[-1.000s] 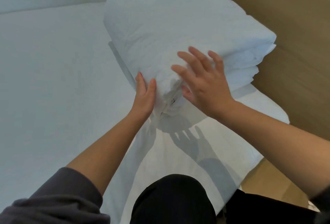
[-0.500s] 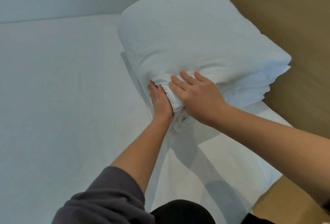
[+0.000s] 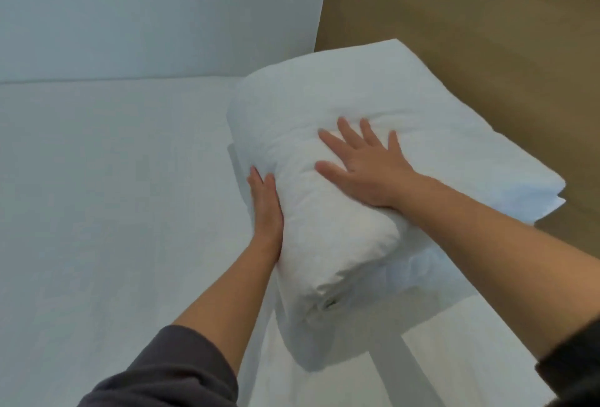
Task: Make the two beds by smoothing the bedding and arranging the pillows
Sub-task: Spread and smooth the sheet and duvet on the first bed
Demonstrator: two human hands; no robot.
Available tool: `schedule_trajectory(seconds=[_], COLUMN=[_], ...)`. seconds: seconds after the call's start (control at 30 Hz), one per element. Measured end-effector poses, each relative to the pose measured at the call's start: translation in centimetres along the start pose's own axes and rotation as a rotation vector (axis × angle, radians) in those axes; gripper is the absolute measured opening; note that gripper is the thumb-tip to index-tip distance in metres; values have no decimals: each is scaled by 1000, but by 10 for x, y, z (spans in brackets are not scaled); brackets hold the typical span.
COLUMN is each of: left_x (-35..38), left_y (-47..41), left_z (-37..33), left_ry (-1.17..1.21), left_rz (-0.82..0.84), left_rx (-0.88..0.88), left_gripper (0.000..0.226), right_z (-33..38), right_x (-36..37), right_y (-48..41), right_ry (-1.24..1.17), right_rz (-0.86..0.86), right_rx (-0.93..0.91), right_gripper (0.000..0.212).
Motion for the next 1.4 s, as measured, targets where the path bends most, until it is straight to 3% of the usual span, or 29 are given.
schedule_trajectory(seconds=[0.1,0.2,0.27,0.33,0.47,0.57,0.63,0.83,0.93,1.0,1.13,1.2,1.3,1.4], left_x=[7,-17,-7,4,-29,-43,-34,7,7,-14,-48,-33,-10,-17], left_y=[-10,-57,-67,-61,-76,-90,-95,-140,-142,-149,-169,-170,-170,-180], left_z=[0,-7,-15,-19,-22,-38,-53,-64,-58,-63,-80,-76,-76,-84], left_ry=[-80,-25,-22,-66,-26,26,42,-51,27,154,279,290,183,218], left_rz=[19,-14,-42,-89,-136,-234,-199,-275,-207,-189,-354,-344,-204,-197], left_rx=[71,-2,33,109,80,84,119,171,122,104,85,51,22,39], left_gripper=[86,94,74,58,81,61,60,54,59,56,61,52,37,47], right_z=[-14,-38,-40,-35,-53,-76,-101,-123,-130,-123,-59,-30,-29,-31], right_x=[17,-12,-6,24,10,-34,-40,42,48,25,-16,7,26,15], right_y=[-12,-53,-79,-87,-120,-172,-192,-205,-212,-222,-248,-248,-252,-259], right_ry=[-74,-168,-137,-59,-126,-104,-85,-37,-61,-127,-167,-92,-27,-44], right_rz=[117,-10,-60,6,57,-78,-116,-122,-57,-58,-211,-171,-98,-149], right_rx=[-20,-46,-50,-75,-168,-174,-104,-68,-61,-49,-143,-181,-173,-168], right_gripper=[68,67,66,68,69,69,65,65,66,67,65,65,66,66])
Point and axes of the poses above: each hand's wrist, its own y-axis away from the middle knuckle, its own x-axis out of the palm, z = x × y, the point moved 3 cm from there along -y, towards the middle knuckle, and after that the axes turned 13 degrees about -x, right-handed, at the moved point
